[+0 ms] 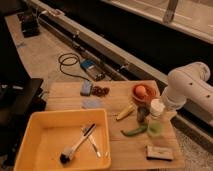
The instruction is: Place eraser in paper cup
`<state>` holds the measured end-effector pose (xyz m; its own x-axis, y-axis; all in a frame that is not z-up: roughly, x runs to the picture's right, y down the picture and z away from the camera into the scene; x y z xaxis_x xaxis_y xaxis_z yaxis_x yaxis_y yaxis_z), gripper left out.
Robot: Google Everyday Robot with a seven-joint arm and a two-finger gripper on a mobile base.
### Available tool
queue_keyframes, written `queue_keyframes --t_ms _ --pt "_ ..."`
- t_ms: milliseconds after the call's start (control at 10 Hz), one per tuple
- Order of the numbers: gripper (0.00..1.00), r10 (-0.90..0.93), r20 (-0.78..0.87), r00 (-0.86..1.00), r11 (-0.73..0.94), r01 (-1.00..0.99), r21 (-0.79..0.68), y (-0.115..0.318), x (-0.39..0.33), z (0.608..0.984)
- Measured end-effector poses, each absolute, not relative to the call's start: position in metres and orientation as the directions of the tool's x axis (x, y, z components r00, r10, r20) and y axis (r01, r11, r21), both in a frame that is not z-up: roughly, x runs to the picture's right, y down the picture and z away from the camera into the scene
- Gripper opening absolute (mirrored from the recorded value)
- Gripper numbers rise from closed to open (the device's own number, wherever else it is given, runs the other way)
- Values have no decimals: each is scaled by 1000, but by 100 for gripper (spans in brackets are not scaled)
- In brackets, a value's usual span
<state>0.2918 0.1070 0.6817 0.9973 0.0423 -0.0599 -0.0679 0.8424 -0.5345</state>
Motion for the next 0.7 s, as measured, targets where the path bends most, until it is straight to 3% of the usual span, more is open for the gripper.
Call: queue_keyframes --t_ms 700 --pt "65 5 -64 998 845 -38 -534 108 287 677"
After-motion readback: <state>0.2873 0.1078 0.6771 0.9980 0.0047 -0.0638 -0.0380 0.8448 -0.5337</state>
